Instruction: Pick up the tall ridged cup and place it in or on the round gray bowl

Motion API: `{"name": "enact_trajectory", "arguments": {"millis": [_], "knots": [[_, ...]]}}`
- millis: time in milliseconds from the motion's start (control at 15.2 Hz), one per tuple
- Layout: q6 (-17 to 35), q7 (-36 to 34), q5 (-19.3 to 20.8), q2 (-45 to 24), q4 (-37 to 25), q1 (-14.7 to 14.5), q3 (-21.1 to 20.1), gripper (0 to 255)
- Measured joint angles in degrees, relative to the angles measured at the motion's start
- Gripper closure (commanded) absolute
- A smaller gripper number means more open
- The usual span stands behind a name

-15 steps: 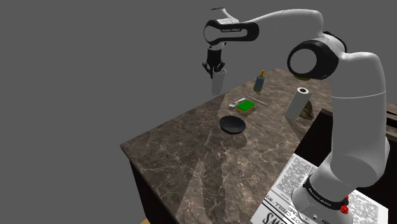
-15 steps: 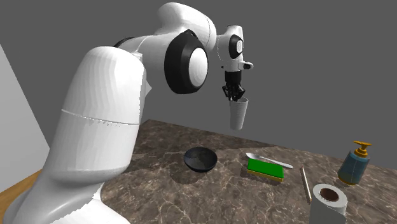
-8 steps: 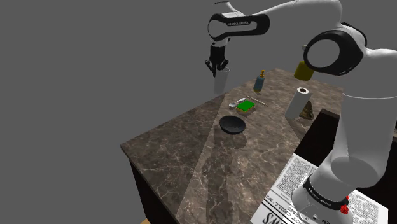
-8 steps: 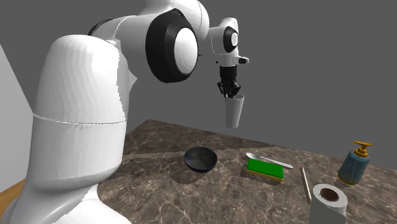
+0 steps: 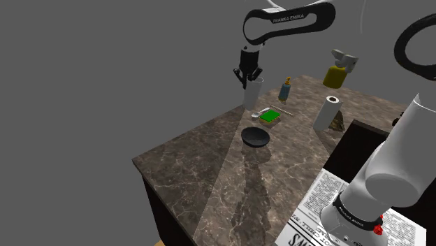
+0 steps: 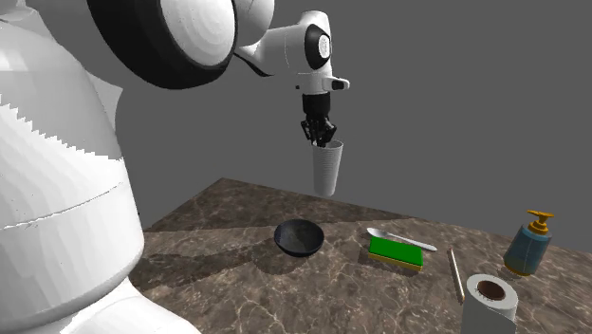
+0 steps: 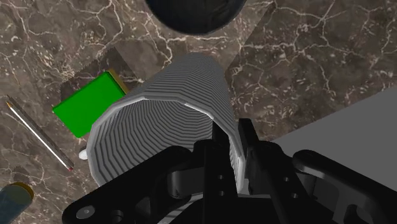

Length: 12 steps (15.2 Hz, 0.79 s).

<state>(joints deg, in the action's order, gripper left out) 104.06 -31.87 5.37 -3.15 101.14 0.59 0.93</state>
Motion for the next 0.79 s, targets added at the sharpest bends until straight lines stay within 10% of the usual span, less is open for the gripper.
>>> {"name": "enact_trajectory", "arguments": {"millis": [792], "knots": [[1.2,-4.7,-0.3,17.2,18.9,-2.2,-2.5,255]]}}
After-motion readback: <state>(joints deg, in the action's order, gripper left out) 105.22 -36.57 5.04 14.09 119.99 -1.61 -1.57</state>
